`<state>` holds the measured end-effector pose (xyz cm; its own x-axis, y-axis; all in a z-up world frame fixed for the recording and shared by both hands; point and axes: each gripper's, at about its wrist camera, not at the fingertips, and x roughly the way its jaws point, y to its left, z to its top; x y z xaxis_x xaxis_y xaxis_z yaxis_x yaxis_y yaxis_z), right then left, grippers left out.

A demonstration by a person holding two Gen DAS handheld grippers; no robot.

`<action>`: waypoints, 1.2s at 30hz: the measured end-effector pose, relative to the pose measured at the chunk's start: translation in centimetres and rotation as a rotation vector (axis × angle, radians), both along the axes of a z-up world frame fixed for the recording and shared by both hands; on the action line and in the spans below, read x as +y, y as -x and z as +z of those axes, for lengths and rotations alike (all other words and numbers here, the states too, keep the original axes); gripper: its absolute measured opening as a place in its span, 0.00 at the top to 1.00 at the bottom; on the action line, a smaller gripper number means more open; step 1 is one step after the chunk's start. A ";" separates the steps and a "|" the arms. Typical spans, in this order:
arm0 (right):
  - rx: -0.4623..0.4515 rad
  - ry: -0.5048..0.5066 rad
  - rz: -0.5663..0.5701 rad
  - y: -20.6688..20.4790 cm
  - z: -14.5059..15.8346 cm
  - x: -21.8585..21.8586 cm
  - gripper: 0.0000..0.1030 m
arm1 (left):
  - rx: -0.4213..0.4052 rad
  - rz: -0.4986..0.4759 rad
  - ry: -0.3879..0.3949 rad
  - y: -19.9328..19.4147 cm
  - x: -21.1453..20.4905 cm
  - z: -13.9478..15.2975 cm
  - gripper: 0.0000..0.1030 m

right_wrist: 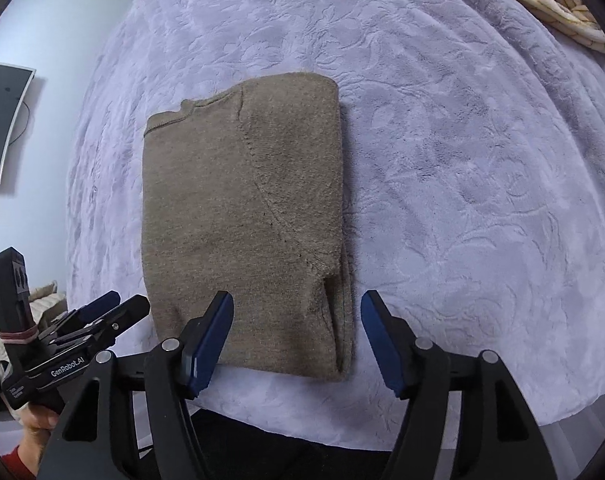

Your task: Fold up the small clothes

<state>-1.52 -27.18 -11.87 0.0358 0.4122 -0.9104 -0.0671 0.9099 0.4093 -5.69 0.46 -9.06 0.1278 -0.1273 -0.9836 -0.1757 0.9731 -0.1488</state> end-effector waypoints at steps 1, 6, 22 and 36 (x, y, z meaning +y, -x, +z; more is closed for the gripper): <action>-0.005 0.007 0.004 0.0 0.2 0.3 0.28 | -0.003 0.000 -0.009 -0.1 -0.3 0.3 0.09; -0.051 0.053 0.024 0.1 1.7 1.5 0.19 | -0.016 -0.007 -0.051 -0.8 -0.7 1.6 0.09; -0.146 0.142 0.037 -0.3 4.8 3.0 0.12 | -0.044 -0.041 -0.081 -1.0 -1.4 3.5 0.09; -0.127 0.208 0.072 -0.8 5.7 4.2 0.12 | -0.064 -0.018 -0.103 -1.8 -1.3 4.7 0.09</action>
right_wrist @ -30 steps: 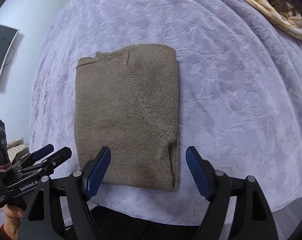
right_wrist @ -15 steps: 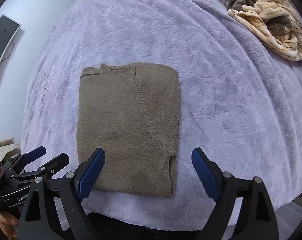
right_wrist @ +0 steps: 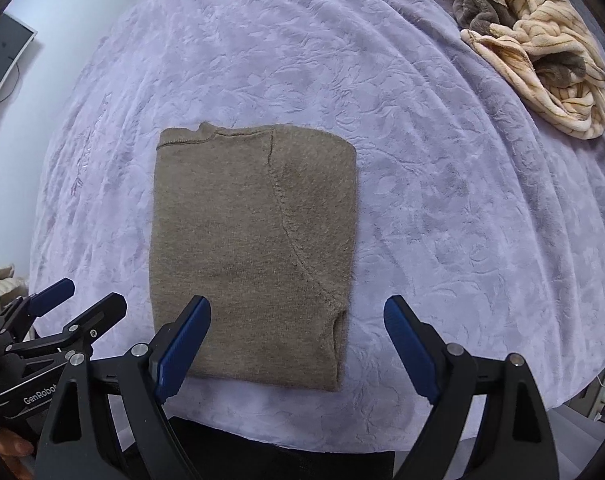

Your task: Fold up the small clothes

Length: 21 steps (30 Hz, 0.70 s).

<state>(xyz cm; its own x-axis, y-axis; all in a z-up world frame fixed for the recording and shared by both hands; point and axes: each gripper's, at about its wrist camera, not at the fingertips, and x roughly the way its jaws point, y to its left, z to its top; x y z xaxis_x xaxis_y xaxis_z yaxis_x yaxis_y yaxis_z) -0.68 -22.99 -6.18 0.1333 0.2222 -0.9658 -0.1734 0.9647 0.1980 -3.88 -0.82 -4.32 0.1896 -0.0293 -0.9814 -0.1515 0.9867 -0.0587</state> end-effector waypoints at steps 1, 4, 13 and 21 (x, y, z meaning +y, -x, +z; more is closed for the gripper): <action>0.003 0.004 0.002 0.0 0.0 0.1 0.12 | -0.001 0.000 0.000 0.0 0.0 0.0 0.09; 0.006 0.014 0.008 -0.2 0.0 0.3 0.12 | 0.000 -0.004 -0.009 0.0 0.0 0.1 0.09; 0.005 0.042 0.019 -0.1 0.0 0.9 0.12 | 0.002 -0.004 -0.019 0.0 -0.1 0.1 0.09; 0.013 0.047 0.022 -0.2 0.0 1.0 0.12 | 0.001 -0.007 -0.020 0.0 0.0 0.1 0.09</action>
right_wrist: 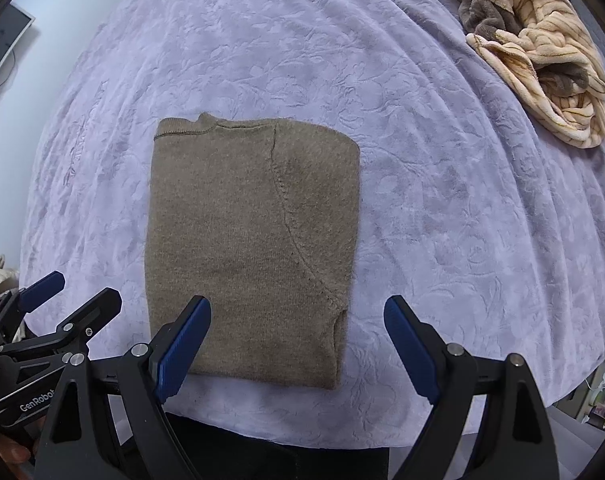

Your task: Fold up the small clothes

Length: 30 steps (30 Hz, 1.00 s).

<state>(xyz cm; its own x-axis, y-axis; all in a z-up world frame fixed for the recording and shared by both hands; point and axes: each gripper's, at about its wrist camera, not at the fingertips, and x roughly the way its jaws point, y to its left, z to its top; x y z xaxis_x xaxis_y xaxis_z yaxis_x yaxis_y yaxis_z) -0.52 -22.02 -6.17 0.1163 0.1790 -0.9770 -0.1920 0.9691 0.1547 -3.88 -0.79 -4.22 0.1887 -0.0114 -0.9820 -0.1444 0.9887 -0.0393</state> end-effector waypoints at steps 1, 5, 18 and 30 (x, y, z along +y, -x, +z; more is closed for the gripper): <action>0.000 0.002 0.001 0.0 0.0 0.0 0.12 | 0.000 -0.001 0.000 0.0 0.0 0.0 0.09; -0.002 0.007 0.000 -0.1 0.0 0.0 0.12 | -0.001 -0.003 0.001 0.0 0.0 0.1 0.09; -0.004 0.020 0.006 -0.1 0.1 0.0 0.12 | -0.005 -0.006 -0.005 0.4 -0.3 0.3 0.09; -0.001 0.022 0.004 0.1 0.1 0.0 0.12 | -0.006 -0.007 -0.007 0.5 -0.2 0.3 0.09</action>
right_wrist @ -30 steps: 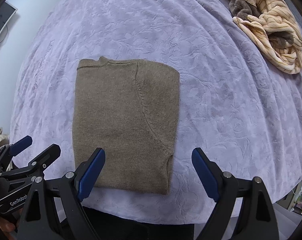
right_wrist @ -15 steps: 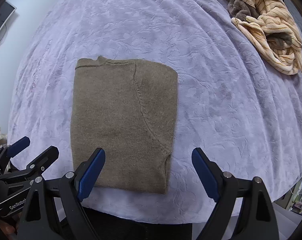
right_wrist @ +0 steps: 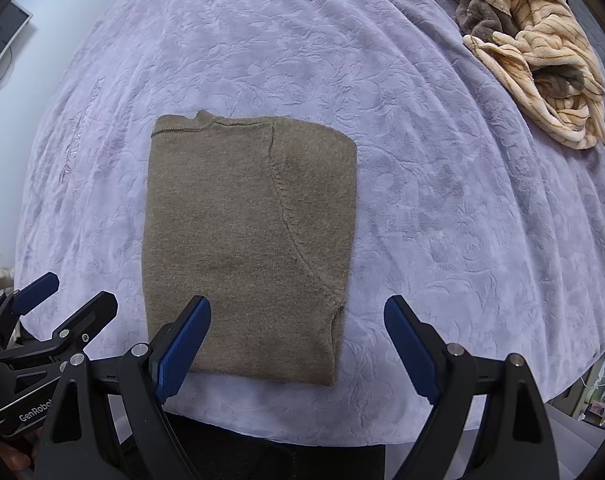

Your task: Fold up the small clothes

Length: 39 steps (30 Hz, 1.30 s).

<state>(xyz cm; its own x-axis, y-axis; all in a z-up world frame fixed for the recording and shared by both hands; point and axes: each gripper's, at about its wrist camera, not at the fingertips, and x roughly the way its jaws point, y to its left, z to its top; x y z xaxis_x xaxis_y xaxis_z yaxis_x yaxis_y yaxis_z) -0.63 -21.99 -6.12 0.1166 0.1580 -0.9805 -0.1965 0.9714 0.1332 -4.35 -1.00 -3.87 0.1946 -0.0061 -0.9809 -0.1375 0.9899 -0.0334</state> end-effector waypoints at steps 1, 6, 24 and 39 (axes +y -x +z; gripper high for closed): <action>0.000 0.000 0.000 0.0 0.0 0.0 0.12 | 0.000 0.000 0.001 0.0 0.0 0.0 0.09; 0.003 0.003 0.002 0.0 -0.1 0.1 0.12 | 0.001 -0.001 0.001 0.0 0.1 0.0 0.09; 0.008 0.004 0.010 -0.1 -0.3 0.5 0.12 | 0.009 0.019 -0.005 -0.1 0.4 -0.3 0.09; 0.017 0.008 0.018 -0.4 -0.7 0.6 0.12 | -0.004 0.024 0.007 -0.2 0.4 -0.2 0.09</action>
<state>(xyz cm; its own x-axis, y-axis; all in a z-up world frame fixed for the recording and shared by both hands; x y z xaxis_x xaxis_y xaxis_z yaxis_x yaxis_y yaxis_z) -0.18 -21.40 -6.84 0.0976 0.1522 -0.9835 -0.2119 0.9688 0.1289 -4.15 -0.62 -4.11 0.1985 -0.0083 -0.9801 -0.1614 0.9860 -0.0410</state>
